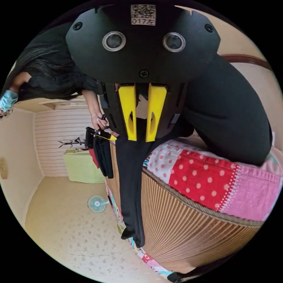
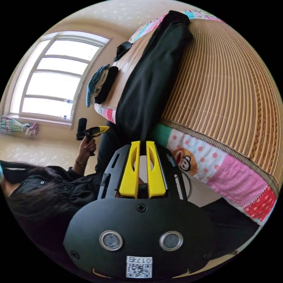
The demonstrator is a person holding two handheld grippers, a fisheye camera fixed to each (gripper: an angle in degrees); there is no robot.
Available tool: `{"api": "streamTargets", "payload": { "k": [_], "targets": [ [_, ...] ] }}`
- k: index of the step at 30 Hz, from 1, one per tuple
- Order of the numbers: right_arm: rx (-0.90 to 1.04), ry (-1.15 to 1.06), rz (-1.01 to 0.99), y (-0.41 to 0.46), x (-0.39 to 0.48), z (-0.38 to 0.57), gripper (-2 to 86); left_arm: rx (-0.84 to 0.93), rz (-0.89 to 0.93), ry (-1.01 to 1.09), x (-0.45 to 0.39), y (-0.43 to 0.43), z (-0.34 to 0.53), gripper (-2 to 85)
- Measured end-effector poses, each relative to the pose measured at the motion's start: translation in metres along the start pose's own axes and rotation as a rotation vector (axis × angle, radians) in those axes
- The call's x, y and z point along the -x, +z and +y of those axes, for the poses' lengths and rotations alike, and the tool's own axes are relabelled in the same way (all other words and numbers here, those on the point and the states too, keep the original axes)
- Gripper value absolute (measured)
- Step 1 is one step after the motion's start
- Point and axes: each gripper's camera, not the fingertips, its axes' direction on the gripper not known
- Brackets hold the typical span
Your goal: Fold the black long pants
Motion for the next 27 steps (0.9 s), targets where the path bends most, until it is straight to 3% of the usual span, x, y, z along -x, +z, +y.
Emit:
{"api": "streamTargets", "payload": {
  "k": [9, 12, 18, 27],
  "targets": [
    [-0.052, 0.037, -0.06, -0.02, -0.011, 0.013, 4.2, -0.016, -0.054, 0.182, -0.048, 0.038, -0.085, 10.1],
    [-0.074, 0.035, -0.024, -0.031, -0.014, 0.02, 5.4, -0.034, -0.147, 0.158, -0.046, 0.046, -0.115, 11.1],
    [-0.237, 0.105, -0.048, -0.079, -0.051, -0.007, 10.1, -0.041, -0.12, 0.093, -0.025, 0.053, -0.183, 13.8],
    [-0.283, 0.216, -0.175, -0.078, -0.115, -0.097, 11.9, 0.023, -0.093, 0.026, -0.006, 0.081, -0.248, 13.7]
  ]
}}
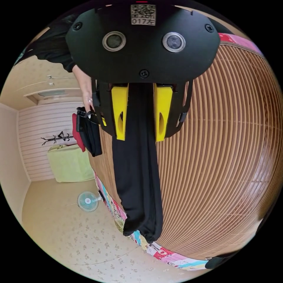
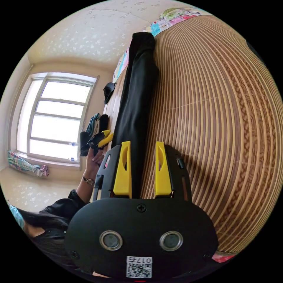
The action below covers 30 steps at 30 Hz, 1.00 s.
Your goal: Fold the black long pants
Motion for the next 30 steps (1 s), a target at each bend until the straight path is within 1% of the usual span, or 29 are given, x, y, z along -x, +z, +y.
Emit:
{"api": "streamTargets", "payload": {
  "k": [2, 4, 7, 8, 9, 10, 11, 12, 13, 15, 16, 18, 19, 24, 27, 28, 29, 30],
  "targets": [
    [0.007, 0.021, -0.044, 0.006, -0.004, -0.012, 11.2, 0.017, 0.006, -0.026, 0.006, 0.003, -0.007, 13.2],
    [0.014, 0.036, -0.091, 0.012, -0.009, -0.02, 10.1, 0.042, 0.019, -0.06, 0.016, 0.005, -0.012, 10.8],
    [0.058, 0.074, -0.242, 0.02, -0.021, -0.024, 7.9, 0.118, 0.167, -0.106, 0.041, 0.011, -0.014, 6.0],
    [0.095, 0.08, -0.345, 0.022, -0.025, -0.022, 7.1, 0.121, 0.292, -0.113, 0.05, 0.009, -0.011, 4.9],
    [0.089, 0.063, -0.479, 0.016, -0.027, -0.016, 6.2, 0.124, 0.443, -0.11, 0.057, 0.007, -0.006, 4.5],
    [0.074, 0.05, -0.548, 0.011, -0.027, -0.012, 5.6, 0.12, 0.524, -0.1, 0.059, 0.004, -0.004, 4.4],
    [0.051, 0.014, -0.672, -0.002, -0.024, -0.004, 4.6, 0.1, 0.697, -0.074, 0.062, -0.003, 0.002, 4.2],
    [0.048, -0.047, -0.736, -0.016, -0.014, 0.004, 3.7, 0.078, 0.824, -0.033, 0.06, -0.015, 0.009, 4.1],
    [0.047, -0.084, -0.748, -0.024, -0.007, 0.008, 3.3, 0.074, 0.856, -0.003, 0.056, -0.022, 0.012, 4.0],
    [0.073, -0.238, -0.713, -0.06, 0.039, 0.027, 2.0, 0.071, 0.849, 0.172, 0.022, -0.058, 0.025, 4.0],
    [0.078, -0.28, -0.691, -0.07, 0.054, 0.032, 1.7, 0.062, 0.843, 0.217, 0.011, -0.068, 0.029, 4.0],
    [0.066, -0.441, -0.636, -0.114, 0.116, 0.052, 1.0, -0.015, 0.845, 0.383, -0.033, -0.116, 0.045, 4.0],
    [0.057, -0.486, -0.628, -0.126, 0.132, 0.058, 0.9, -0.034, 0.851, 0.422, -0.045, -0.127, 0.049, 4.0],
    [-0.017, -0.874, -0.603, -0.236, 0.286, 0.11, 0.5, -0.196, 0.865, 0.824, -0.179, -0.246, 0.095, 4.0],
    [-0.084, -1.024, -0.562, -0.289, 0.359, 0.142, 0.4, -0.294, 0.837, 0.957, -0.243, -0.302, 0.122, 4.0],
    [-0.103, -1.04, -0.545, -0.297, 0.371, 0.146, 0.4, -0.314, 0.823, 0.966, -0.253, -0.31, 0.126, 4.0],
    [-0.137, -1.044, -0.495, -0.311, 0.39, 0.152, 0.4, -0.359, 0.767, 0.965, -0.269, -0.324, 0.13, 4.0],
    [-0.163, -1.019, -0.419, -0.322, 0.405, 0.15, 0.5, -0.4, 0.674, 0.937, -0.282, -0.334, 0.129, 4.0]
  ]
}}
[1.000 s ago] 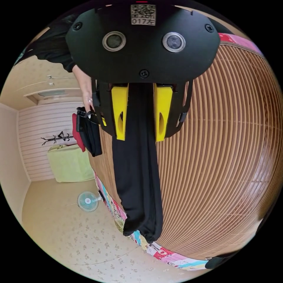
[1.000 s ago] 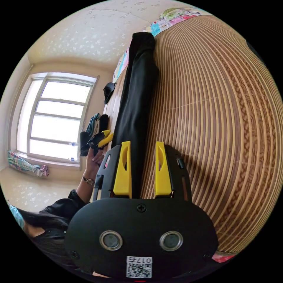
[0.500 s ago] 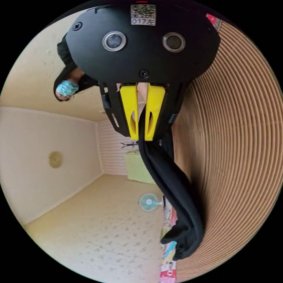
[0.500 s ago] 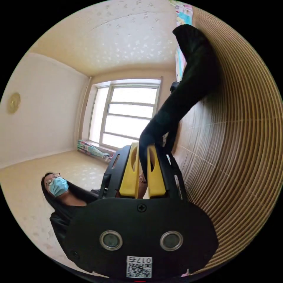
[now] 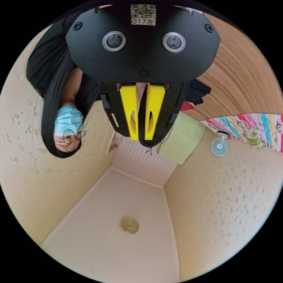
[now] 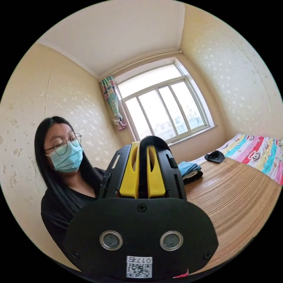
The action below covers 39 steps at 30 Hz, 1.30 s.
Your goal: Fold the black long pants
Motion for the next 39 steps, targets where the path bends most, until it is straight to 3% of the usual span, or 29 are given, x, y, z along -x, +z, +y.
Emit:
{"api": "streamTargets", "payload": {
  "k": [4, 9, 12, 15, 20, 23, 25, 26, 29, 33, 35, 38, 39],
  "targets": [
    [0.049, 0.095, 0.219, -0.004, -0.029, -0.028, 0.4, 0.069, -0.185, -0.102, 0.033, 0.017, -0.024, 4.0],
    [0.089, 0.345, 0.359, 0.002, -0.159, -0.041, 0.6, 0.169, -0.295, -0.301, 0.158, 0.037, -0.042, 4.1],
    [0.125, 0.271, 0.563, 0.021, -0.185, -0.038, 0.6, 0.201, -0.306, -0.328, 0.201, 0.042, -0.033, 4.0],
    [0.113, 0.262, 0.63, 0.037, -0.182, 0.003, 0.8, 0.253, -0.351, -0.281, 0.205, 0.04, 0.017, 4.1],
    [0.222, 0.343, 0.631, 0.068, -0.174, 0.184, 1.8, 0.395, -0.394, -0.423, 0.208, 0.025, 0.195, 5.0],
    [0.4, 0.655, 0.648, 0.083, -0.193, 0.319, 4.0, 0.497, -0.452, -0.649, 0.218, 0.008, 0.315, 6.5],
    [0.398, 0.836, 0.626, 0.072, -0.197, 0.379, 5.6, 0.449, -0.41, -0.82, 0.224, -0.016, 0.365, 8.9],
    [0.29, 0.904, 0.576, 0.055, -0.194, 0.399, 6.4, 0.343, -0.379, -0.894, 0.224, -0.037, 0.385, 10.4],
    [0.015, 0.953, 0.533, 0.01, -0.207, 0.398, 8.4, 0.168, -0.441, -0.912, 0.232, -0.071, 0.383, 11.6],
    [0.106, 0.874, 0.642, 0.011, -0.28, 0.34, 19.4, 0.269, -0.556, -0.812, 0.293, -0.05, 0.325, 21.9],
    [0.123, 0.859, 0.567, 0.025, -0.324, 0.326, 23.9, 0.326, -0.544, -0.833, 0.332, -0.029, 0.315, 25.5],
    [0.119, 0.908, 0.432, 0.052, -0.392, 0.327, 24.8, 0.369, -0.459, -0.864, 0.381, 0.001, 0.315, 23.2],
    [0.145, 0.933, 0.394, 0.067, -0.414, 0.33, 20.9, 0.395, -0.409, -0.886, 0.396, 0.013, 0.32, 20.9]
  ]
}}
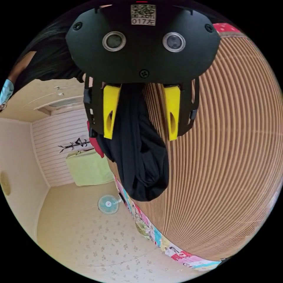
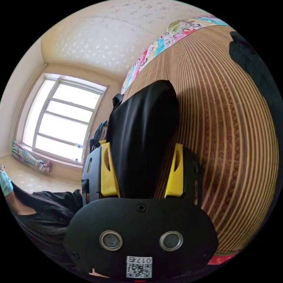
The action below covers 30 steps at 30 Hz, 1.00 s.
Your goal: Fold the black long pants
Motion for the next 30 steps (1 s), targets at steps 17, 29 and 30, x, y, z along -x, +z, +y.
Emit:
{"api": "streamTargets", "payload": {
  "k": [17, 29, 30],
  "targets": [
    [0.283, -0.162, -0.38, 0.206, 0.349, -0.145, 9.9, -0.327, -0.089, -0.198, -0.116, -0.389, 0.039, 12.6],
    [0.553, 0.0, 0.244, 0.42, 0.415, -0.214, 2.4, -0.118, -0.709, -0.637, 0.013, -0.519, 0.011, 14.0],
    [0.582, -0.059, 0.26, 0.399, 0.421, -0.205, 1.7, -0.175, -0.685, -0.662, 0.0, -0.527, 0.022, 13.9]
  ]
}}
